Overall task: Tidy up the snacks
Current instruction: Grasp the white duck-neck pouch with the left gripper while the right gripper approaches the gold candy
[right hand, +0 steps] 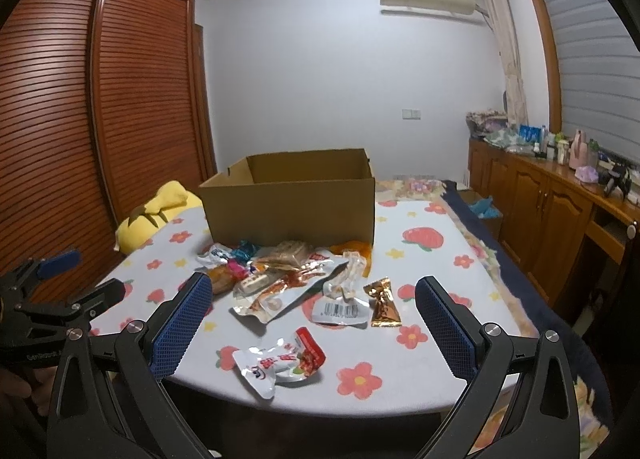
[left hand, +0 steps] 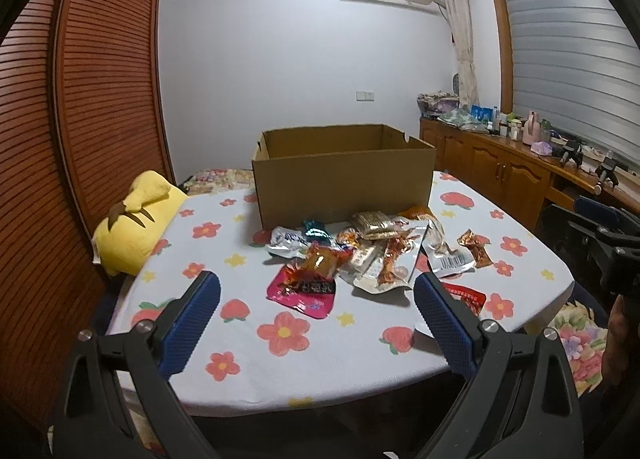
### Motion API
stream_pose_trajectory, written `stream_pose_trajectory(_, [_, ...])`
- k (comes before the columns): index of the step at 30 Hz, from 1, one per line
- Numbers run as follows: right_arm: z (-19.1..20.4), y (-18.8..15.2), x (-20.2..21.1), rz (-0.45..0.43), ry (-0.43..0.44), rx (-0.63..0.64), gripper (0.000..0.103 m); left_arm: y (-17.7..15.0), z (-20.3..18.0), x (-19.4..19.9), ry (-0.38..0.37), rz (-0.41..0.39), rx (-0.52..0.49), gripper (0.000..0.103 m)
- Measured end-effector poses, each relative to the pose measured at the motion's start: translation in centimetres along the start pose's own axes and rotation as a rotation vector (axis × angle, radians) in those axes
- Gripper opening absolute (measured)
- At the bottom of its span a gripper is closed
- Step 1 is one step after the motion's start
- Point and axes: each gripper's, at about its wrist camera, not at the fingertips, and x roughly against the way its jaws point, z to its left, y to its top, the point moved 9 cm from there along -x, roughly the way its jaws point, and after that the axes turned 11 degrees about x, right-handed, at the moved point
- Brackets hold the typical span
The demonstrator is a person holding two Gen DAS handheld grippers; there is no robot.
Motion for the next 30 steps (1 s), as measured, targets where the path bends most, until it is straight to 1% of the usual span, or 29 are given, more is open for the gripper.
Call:
stream_pose_trajectory(7, [-1.4,-1.0,-1.2,0.028,-0.005,0.016,0.103,-1.3,-1.3,-1.9,-0.072,0.064,0.002,0.097])
stream_pose_trajectory(11, [-2.6,-1.6,-1.9,0.049,-0.01,0.03,0.1,-1.8,-2.4,-3.1,-0.125,0.103,-0.008,0.097])
stream_pose_trajectory(15, [-3.9,-2.2,-2.6,0.071,-0.002,0.027,0.097,-2.5,-4.1,-4.6,-0.174,0.16,-0.039,0.096])
stream_pose_trajectory(19, [-5.1,-2.7,-3.7,0.109,0.008,0.03,0.095,-3.5,-6.2,-6.2,-0.218,0.226,-0.088,0.093])
stream_pose_trajectory(22, [-5.7,-3.0,-4.5,0.132,0.019,0.038,0.094,-4.4,-7.8,-7.3,-0.239,0.272,-0.129,0.089])
stream_pose_trajectory(24, [-6.1,-3.2,-5.1,0.151,0.028,0.046,0.092,-4.9,-9.0,-8.0,-0.253,0.298,-0.162,0.088])
stream_pose_trajectory(28, [-6.5,-3.9,-6.2,0.191,0.049,0.058,0.091,-5.9,-10.5,-8.8,-0.281,0.35,-0.193,0.088])
stream_pose_trajectory(30, [-6.6,-4.3,-6.8,0.213,0.062,0.063,0.09,-6.6,-11.0,-9.4,-0.295,0.386,-0.205,0.084])
